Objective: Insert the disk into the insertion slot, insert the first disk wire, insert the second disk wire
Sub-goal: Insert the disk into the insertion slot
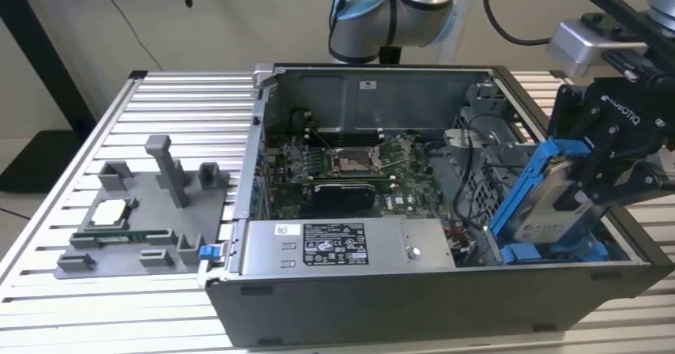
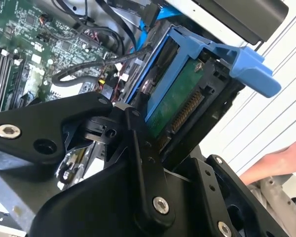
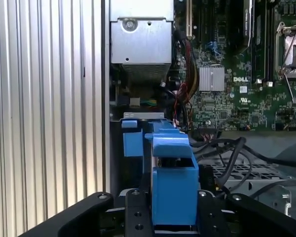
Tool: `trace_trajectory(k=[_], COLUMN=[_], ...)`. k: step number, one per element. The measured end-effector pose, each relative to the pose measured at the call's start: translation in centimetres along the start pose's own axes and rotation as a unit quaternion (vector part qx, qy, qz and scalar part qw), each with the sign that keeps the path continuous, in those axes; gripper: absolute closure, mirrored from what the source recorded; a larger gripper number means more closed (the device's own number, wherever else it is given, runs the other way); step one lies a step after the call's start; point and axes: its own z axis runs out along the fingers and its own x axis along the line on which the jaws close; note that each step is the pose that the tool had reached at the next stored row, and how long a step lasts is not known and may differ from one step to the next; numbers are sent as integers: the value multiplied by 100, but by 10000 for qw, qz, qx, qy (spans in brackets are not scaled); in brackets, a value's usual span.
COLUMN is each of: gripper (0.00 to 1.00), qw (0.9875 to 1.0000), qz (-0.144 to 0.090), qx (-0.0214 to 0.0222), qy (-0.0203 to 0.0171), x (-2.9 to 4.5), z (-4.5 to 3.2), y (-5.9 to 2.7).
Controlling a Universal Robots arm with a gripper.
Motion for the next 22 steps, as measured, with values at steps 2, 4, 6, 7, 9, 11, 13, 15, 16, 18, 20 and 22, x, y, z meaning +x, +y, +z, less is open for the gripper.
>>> trace_trajectory(k=[2,4,6,7,9,11,13,15,16,18,20,22], gripper=[100,100,0,0,0,0,0,0,0,0,0,0], qw=[10000,10000,10000,10000,10000,10000,10000,10000,10000,10000,10000,10000], qz=[0,-1,-2,-2,-1,0,0,0,0,0,0,-1], qx=[0,0,-1,-5,-6,-8,-18,-31,-36,-37,-38,-37], qy=[0,1,0,0,0,1,1,1,1,2,0,1], x=[0,-1,-2,-2,-1,-1,-1,-2,-2,-4,-15,-31], z=[36,49,48,47,48,43,4,-54,-83,-129,-157,-167], y=[-3,-5,-7,-6,-5,-4,-2,0,1,3,15,36])
